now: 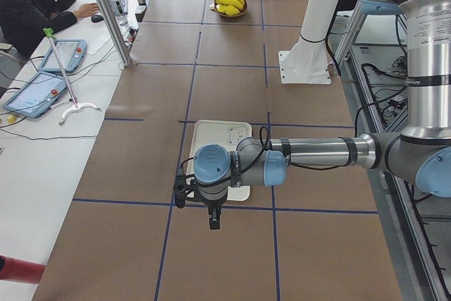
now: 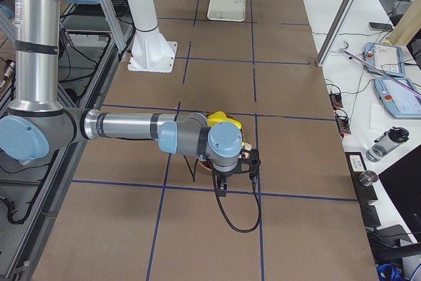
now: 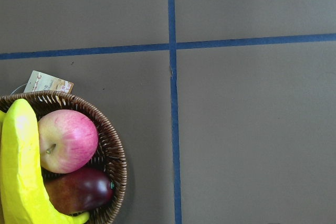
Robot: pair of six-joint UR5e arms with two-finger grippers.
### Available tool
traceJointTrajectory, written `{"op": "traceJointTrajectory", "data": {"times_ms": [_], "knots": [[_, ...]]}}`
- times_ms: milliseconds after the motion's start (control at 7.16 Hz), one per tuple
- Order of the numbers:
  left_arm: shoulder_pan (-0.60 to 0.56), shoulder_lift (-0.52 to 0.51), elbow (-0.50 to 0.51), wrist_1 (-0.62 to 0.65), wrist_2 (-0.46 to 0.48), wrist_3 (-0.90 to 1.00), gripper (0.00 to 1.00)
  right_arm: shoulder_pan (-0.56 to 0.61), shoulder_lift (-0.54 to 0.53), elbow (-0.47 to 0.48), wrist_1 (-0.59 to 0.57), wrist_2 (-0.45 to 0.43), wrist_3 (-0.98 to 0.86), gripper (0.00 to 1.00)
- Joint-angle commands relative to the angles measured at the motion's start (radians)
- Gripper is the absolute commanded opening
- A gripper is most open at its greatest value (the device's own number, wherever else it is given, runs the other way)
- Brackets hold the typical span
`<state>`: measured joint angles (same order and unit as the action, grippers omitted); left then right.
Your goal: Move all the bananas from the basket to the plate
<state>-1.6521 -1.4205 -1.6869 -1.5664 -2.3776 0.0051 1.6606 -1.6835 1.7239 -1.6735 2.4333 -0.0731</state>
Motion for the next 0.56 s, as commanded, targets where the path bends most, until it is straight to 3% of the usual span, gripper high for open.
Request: {"op": "traceJointTrajectory", "data": {"times_ms": [0,419], "knots": [[0.000,0.000,-0.005,0.000,-0.002,-0.001,1.00,-0.005,0.036,0.003,-0.003,-0.002,0.002,1.00],[0.000,0.000,-0.011,-0.001,-0.002,0.001,1.00,-0.041,0.038,0.009,0.009,0.003,-0.001,1.00]]}}
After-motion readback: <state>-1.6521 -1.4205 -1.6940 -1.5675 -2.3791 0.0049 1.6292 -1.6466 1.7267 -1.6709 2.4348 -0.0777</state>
